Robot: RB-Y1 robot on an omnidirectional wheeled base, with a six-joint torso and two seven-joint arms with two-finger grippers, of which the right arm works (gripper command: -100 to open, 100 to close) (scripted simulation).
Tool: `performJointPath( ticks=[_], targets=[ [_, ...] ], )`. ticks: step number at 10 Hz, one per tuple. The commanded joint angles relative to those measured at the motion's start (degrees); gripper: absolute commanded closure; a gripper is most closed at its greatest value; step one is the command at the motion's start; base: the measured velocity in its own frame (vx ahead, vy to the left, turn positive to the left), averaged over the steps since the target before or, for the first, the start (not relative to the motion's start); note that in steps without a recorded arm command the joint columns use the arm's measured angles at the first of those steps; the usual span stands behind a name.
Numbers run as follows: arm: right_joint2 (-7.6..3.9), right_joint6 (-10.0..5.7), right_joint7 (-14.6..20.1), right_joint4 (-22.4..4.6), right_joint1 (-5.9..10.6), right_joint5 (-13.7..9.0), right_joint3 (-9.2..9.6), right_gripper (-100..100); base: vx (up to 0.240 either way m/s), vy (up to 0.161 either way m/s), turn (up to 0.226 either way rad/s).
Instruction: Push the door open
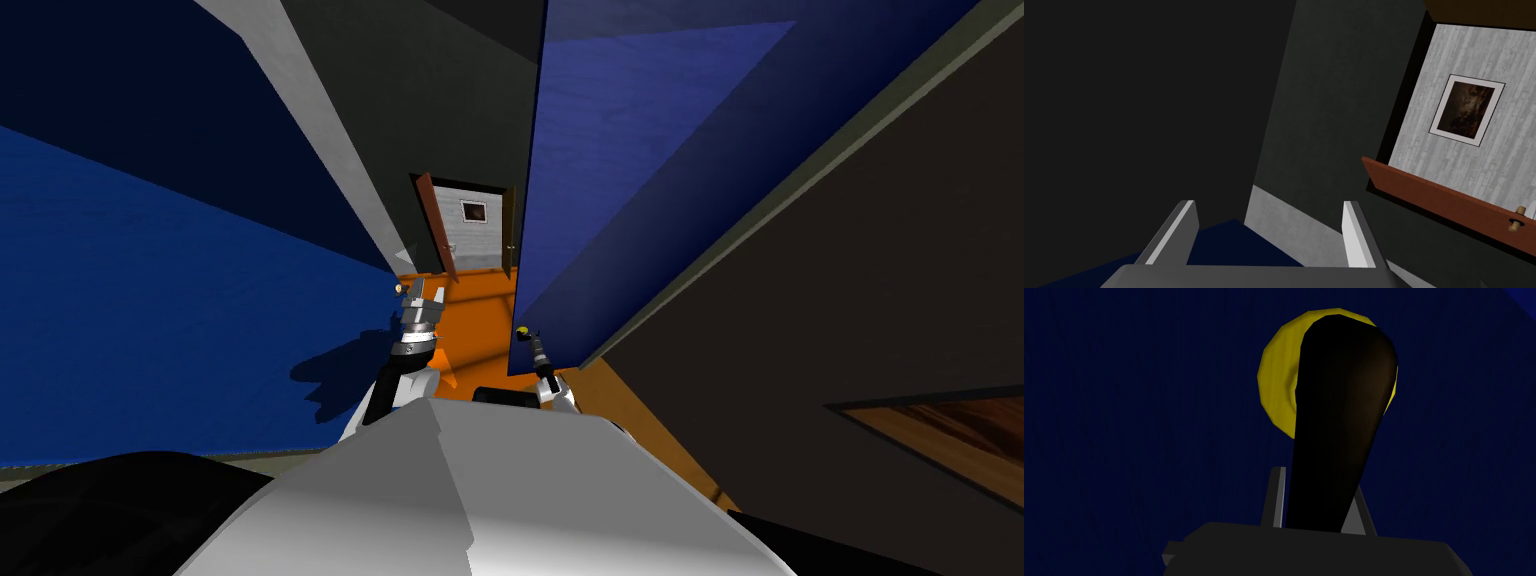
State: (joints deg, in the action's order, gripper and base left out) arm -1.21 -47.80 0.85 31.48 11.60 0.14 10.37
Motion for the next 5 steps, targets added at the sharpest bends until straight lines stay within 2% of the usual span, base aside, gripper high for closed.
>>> performJointPath(
  ticks=[1,5],
  targets=[
    [-1.30,0.22,-0.40,0.45,-0.03,-0.83,-1.62,100,0.170,0.106,-0.084],
    [-1.91,0.44,-1.34,0.50,0.07,-2.21,-4.19,100,0.164,0.140,-0.071]
  ],
)
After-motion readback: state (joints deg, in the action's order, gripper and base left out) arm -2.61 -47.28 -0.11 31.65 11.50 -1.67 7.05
